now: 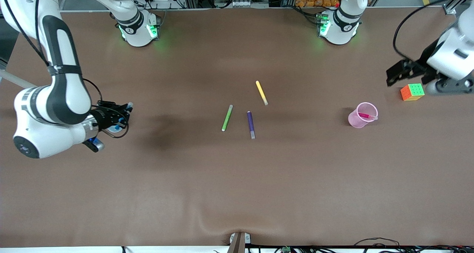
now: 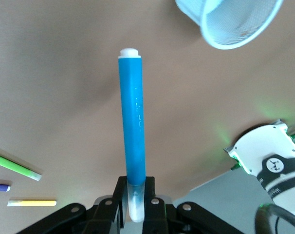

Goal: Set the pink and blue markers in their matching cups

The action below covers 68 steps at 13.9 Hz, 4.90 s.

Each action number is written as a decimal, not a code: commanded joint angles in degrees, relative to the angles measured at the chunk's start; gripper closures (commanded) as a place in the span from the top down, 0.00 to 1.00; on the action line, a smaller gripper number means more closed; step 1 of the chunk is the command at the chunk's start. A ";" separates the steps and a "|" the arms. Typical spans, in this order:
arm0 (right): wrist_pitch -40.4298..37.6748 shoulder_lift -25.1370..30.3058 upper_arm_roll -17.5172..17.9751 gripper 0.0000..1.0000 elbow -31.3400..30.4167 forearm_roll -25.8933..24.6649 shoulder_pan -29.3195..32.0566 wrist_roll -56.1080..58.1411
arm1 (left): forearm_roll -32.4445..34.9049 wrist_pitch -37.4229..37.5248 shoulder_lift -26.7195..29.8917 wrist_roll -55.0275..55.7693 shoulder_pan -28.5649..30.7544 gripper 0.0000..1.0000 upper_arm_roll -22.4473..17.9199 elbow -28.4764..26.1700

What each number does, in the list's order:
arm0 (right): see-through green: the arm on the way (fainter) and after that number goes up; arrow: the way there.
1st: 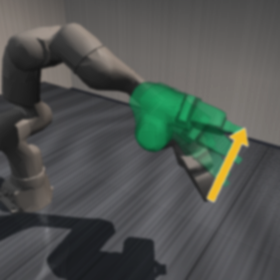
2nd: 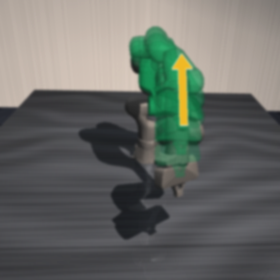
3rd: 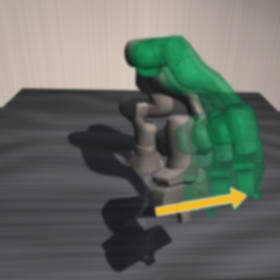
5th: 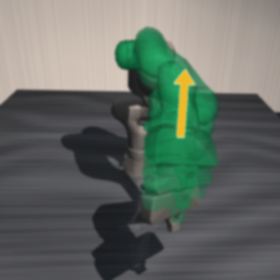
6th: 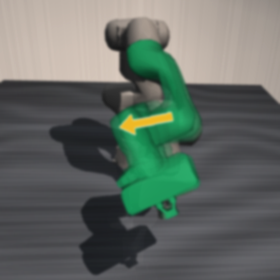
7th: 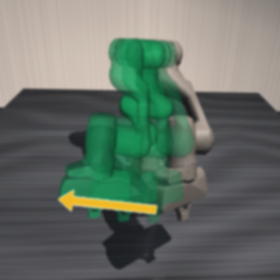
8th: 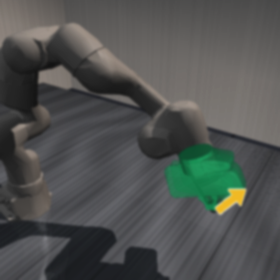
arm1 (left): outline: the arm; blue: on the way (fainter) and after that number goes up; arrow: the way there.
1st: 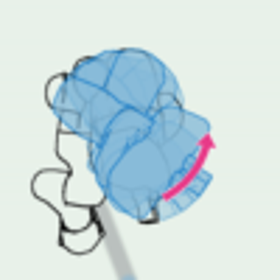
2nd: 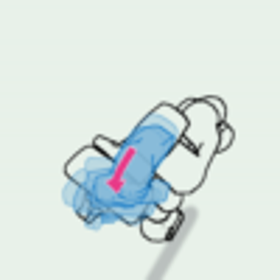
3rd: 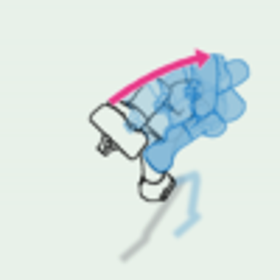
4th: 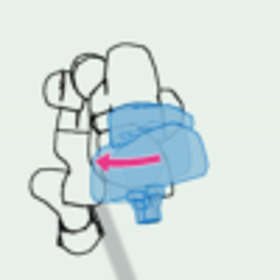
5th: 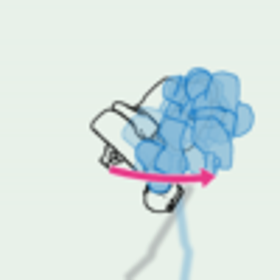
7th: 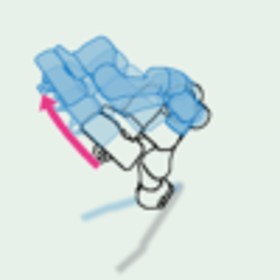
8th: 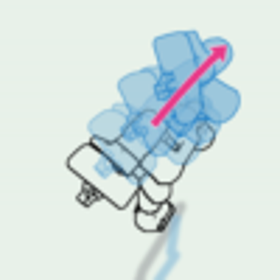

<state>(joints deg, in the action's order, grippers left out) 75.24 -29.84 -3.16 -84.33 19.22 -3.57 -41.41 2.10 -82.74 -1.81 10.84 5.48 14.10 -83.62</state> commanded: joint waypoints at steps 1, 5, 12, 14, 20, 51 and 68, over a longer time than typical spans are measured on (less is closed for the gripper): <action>-2.28 0.75 -2.99 0.00 -0.83 2.31 -0.56 0.89 | -1.92 0.30 6.27 -2.31 -7.82 1.00 -9.58 -6.79; -5.71 0.49 -7.90 0.00 -2.32 2.40 -0.38 9.12 | -1.39 0.04 10.60 -2.32 -14.53 1.00 -17.08 -11.65; -2.73 -2.06 -12.93 0.00 -6.72 2.58 -0.03 21.54 | -1.31 -1.28 10.60 -2.32 -14.53 1.00 -16.21 -11.21; -1.33 -2.33 -13.02 0.00 -7.86 2.58 0.06 22.59 | -1.31 -1.46 10.60 -2.32 -14.45 1.00 -16.20 -11.12; 0.79 -3.73 -14.07 0.01 -8.92 2.58 0.14 25.06 | -1.13 -1.98 9.46 -2.32 -14.27 1.00 -16.20 -11.21; -2.55 11.46 -0.98 1.00 21.84 -4.51 2.61 27.79 | -0.25 -6.99 10.77 -4.33 -12.34 1.00 -16.64 -13.32; 6.94 32.31 3.68 1.00 -0.32 -15.26 4.63 34.00 | 0.36 -5.24 9.46 -5.92 -12.25 1.00 -16.38 -10.16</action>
<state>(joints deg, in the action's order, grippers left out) 81.61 1.76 -0.43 -84.46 5.09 -0.10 -11.01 1.59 -89.65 8.24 5.28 -6.80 -2.64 -95.49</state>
